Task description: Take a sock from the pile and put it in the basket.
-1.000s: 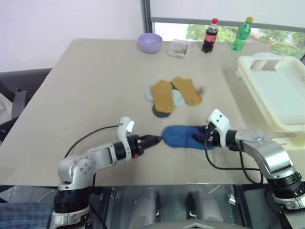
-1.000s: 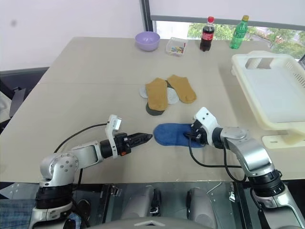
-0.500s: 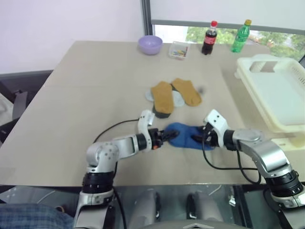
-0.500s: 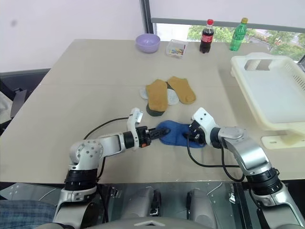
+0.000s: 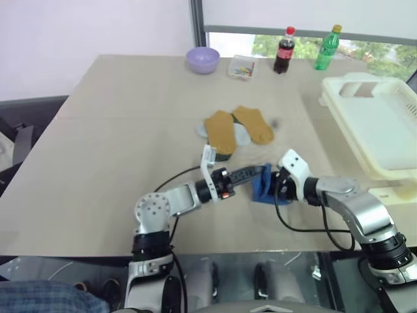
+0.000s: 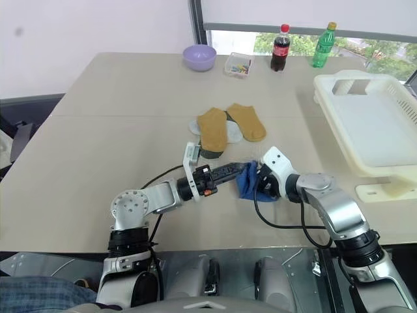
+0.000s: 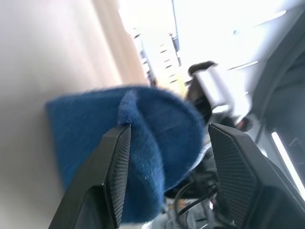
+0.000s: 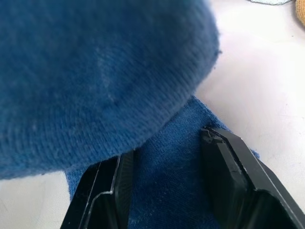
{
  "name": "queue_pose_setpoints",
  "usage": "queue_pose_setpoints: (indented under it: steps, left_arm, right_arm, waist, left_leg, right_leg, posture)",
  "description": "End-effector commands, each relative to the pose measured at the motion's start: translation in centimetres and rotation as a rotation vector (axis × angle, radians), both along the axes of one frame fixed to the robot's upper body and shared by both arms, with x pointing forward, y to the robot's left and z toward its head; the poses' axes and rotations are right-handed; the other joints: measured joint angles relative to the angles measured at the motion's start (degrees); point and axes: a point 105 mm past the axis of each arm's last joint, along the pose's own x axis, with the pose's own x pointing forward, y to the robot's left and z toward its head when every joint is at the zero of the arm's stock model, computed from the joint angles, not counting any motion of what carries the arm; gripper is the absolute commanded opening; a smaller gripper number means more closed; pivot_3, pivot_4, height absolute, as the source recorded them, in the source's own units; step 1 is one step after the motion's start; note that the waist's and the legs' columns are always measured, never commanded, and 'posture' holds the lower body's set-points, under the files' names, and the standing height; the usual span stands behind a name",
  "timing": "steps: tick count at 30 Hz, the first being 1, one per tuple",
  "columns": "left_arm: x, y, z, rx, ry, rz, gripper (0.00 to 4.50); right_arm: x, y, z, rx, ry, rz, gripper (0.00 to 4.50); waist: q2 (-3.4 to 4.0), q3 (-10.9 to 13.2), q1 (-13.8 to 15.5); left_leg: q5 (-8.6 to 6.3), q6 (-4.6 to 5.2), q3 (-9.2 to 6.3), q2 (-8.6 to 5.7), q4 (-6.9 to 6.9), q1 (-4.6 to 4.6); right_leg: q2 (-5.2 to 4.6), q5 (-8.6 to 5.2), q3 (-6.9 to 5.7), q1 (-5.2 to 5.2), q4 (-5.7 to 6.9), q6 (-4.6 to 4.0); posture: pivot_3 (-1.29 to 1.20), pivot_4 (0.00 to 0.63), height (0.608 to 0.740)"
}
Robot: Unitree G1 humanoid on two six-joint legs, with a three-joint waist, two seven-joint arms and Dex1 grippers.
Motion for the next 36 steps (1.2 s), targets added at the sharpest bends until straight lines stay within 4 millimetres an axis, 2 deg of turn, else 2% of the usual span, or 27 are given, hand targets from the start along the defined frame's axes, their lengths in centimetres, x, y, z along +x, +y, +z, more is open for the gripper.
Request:
queue_pose_setpoints:
  steps: [1,5,13,18,23,27,31,36]
  left_arm:
    - [0.1,0.0,0.8,-0.035,-0.016,-0.004,2.76]
    - [-0.1,-0.2,0.4,-0.027,-0.01,-0.008,2.76]
    - [-0.3,-1.0,0.6,-0.048,-0.014,-0.022,2.76]
    - [0.0,-1.2,0.7,-0.056,-0.013,-0.019,2.76]
    - [0.1,-1.8,0.7,-0.066,-0.01,-0.035,2.76]
    - [0.2,-2.6,0.7,-0.08,-0.003,-0.061,2.76]
    - [0.1,-2.9,0.3,-0.053,-0.003,-0.081,2.76]
    - [0.4,-1.0,0.3,-0.028,-0.024,-0.036,2.76]
  right_arm:
    - [-0.3,-0.3,-1.5,-0.026,0.058,-0.019,2.26]
    - [-0.3,-0.5,-1.2,-0.025,0.053,-0.021,2.26]
    - [-0.7,-1.8,0.9,-0.033,0.013,-0.027,2.26]
    - [-1.4,-3.2,2.7,-0.04,0.0,-0.031,2.26]
    - [-2.6,-5.4,3.9,-0.026,0.029,-0.044,2.26]
    - [-2.6,-7.1,3.1,-0.062,0.054,-0.105,2.26]
    - [-3.0,-5.8,2.0,-0.08,0.051,-0.064,2.26]
    - [-2.4,-5.1,4.0,-0.021,-0.085,-0.029,2.26]
  waist:
    - [-0.03,0.0,0.0]
    - [-0.07,0.1,0.0]
    - [-0.01,0.2,0.3]
    - [0.03,0.2,0.5]
    - [0.05,0.3,0.5]
    - [0.03,0.4,0.5]
    - [0.03,0.4,0.4]
    - [0.07,0.4,0.3]
  left_leg:
    - [0.0,0.0,-0.01,0.0,0.0,0.0]
    - [0.0,0.0,-0.01,0.0,0.0,0.0]
    - [-0.01,-0.01,-0.11,-0.01,-0.09,-0.17]
    - [0.14,-0.2,-0.36,-0.1,-0.07,-0.91]
    - [0.1,-0.14,-0.38,-0.12,-0.08,-0.96]
    - [-0.03,0.08,-0.43,-0.12,-0.07,-0.94]
    - [-0.03,0.09,-0.49,-0.12,-0.05,-0.92]
    - [0.02,0.01,-0.51,-0.09,-0.05,-0.9]
  right_leg:
    - [0.0,0.0,-0.01,0.0,0.0,0.0]
    - [0.0,0.0,-0.01,-0.01,-0.01,0.0]
    - [-0.07,0.01,-0.12,-0.03,-0.27,-0.01]
    - [-0.07,0.04,-0.31,-0.39,-0.54,-0.02]
    - [-0.02,0.03,-0.54,-0.37,-0.62,0.0]
    - [0.04,0.03,-0.59,-0.34,-0.61,0.02]
    - [0.08,0.03,-0.62,-0.31,-0.59,0.03]
    - [0.17,0.15,-0.6,-0.32,-0.55,0.26]
  posture:
    - [0.0,0.15,0.733]
    - [0.0,0.15,0.733]
    - [0.0,0.15,0.733]
    - [0.0,0.15,0.733]
    - [0.0,0.15,0.733]
    - [0.0,0.15,0.733]
    - [0.0,0.15,0.733]
    - [0.0,0.15,0.733]
